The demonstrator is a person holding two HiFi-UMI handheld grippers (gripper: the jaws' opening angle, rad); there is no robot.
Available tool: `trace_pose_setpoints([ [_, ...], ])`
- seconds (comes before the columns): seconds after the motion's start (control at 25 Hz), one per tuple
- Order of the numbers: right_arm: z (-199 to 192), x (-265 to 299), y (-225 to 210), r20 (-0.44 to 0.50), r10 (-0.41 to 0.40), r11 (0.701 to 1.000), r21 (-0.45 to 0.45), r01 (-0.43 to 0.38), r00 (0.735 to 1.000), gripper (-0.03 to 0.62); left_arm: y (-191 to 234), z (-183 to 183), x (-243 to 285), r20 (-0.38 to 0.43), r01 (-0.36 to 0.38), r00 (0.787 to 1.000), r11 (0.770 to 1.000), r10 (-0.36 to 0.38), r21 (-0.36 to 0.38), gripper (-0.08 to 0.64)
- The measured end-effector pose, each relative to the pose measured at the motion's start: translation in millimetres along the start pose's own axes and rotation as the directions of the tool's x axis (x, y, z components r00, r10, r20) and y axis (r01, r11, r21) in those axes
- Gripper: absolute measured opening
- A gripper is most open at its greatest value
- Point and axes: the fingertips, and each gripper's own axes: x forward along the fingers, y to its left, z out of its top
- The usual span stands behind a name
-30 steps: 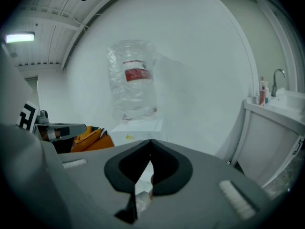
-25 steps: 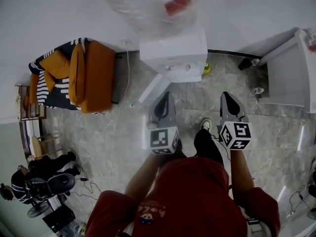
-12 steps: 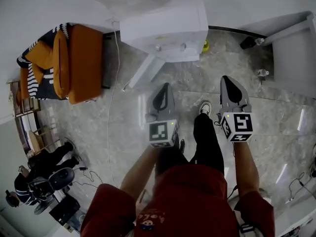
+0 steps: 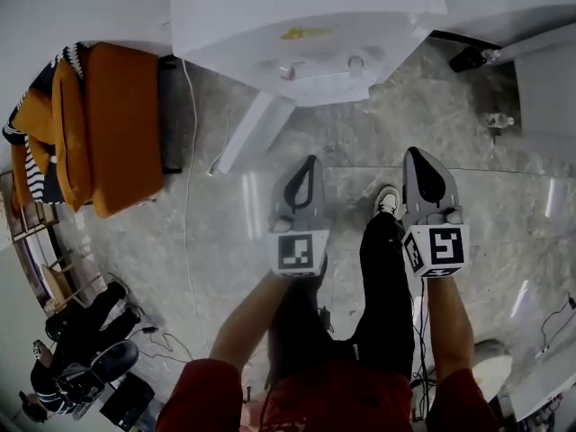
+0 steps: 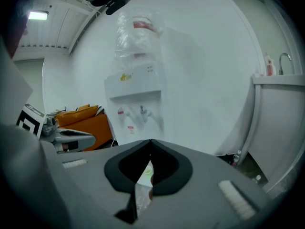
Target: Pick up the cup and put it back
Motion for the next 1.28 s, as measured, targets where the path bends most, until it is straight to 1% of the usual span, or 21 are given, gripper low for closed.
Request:
trace_pose_setpoints([
  [0.16, -70, 43, 6, 0.006, 0.02, 0.999, -0.037, -0.02, 1.0, -0.002, 26, -74, 33, 0.011, 0.004, 1.0, 1.0, -0.004, -0.027, 0.0],
  [0.32, -144, 84, 4, 0.016, 0.052, 0.996, -0.069, -0.051, 0.998, -0.002, 41, -158, 70, 0.011, 0.01, 1.0, 1.0, -0.01, -0.016, -0.001],
  [0.44, -203, 120, -4, 0.006, 0.069, 0.994, -0.084, -0.068, 0.998, -0.002, 56, -219, 103, 0.004, -0.008, 1.0, 1.0, 0.008, -0.019, 0.0],
  [0.56, -254, 155, -9, 0.019, 0.092, 0.99, -0.105, -0.089, 0.996, -0.002, 74, -275, 132, 0.005, -0.032, 0.999, 0.999, 0.032, -0.021, 0.0],
  [0.64, -283, 176, -14, 0.032, 0.101, 0.989, -0.114, -0.097, 0.994, -0.002, 78, -306, 151, 0.013, -0.027, 1.0, 1.0, 0.027, -0.01, 0.0],
  [0.68, -297, 186, -19, 0.031, 0.099, 0.991, -0.095, -0.095, 0.995, -0.002, 79, -319, 160, 0.019, -0.02, 1.0, 1.0, 0.02, 0.002, 0.0],
  [0.8, -342, 220, -32, -0.021, 0.068, 0.997, 0.032, -0.067, 0.997, -0.002, 84, -354, 184, 0.018, -0.013, 1.0, 1.0, 0.013, 0.01, 0.0],
  [0.84, -355, 230, -32, -0.037, 0.067, 0.997, 0.041, -0.066, 0.997, -0.002, 85, -366, 190, 0.013, -0.014, 1.0, 1.0, 0.014, 0.004, 0.0],
  [1.0, -394, 262, -27, -0.04, 0.102, 0.995, 0.006, -0.101, 0.994, -0.002, 91, -407, 210, -0.008, -0.014, 1.0, 1.0, 0.014, -0.019, 0.0],
  [1.16, -416, 283, -31, -0.032, 0.105, 0.994, 0.011, -0.105, 0.994, -0.002, 103, -427, 228, 0.029, -0.082, 0.996, 0.99, 0.086, -0.113, 0.0],
  [1.24, -421, 285, -32, -0.011, 0.112, 0.994, -0.008, -0.112, 0.994, -0.002, 104, -434, 236, 0.037, -0.113, 0.992, 0.985, 0.119, -0.127, 0.0],
  [1.28, -424, 285, -33, -0.001, 0.113, 0.993, -0.017, -0.113, 0.994, -0.002, 103, -437, 239, 0.034, -0.124, 0.991, 0.985, 0.128, -0.118, 0.0],
])
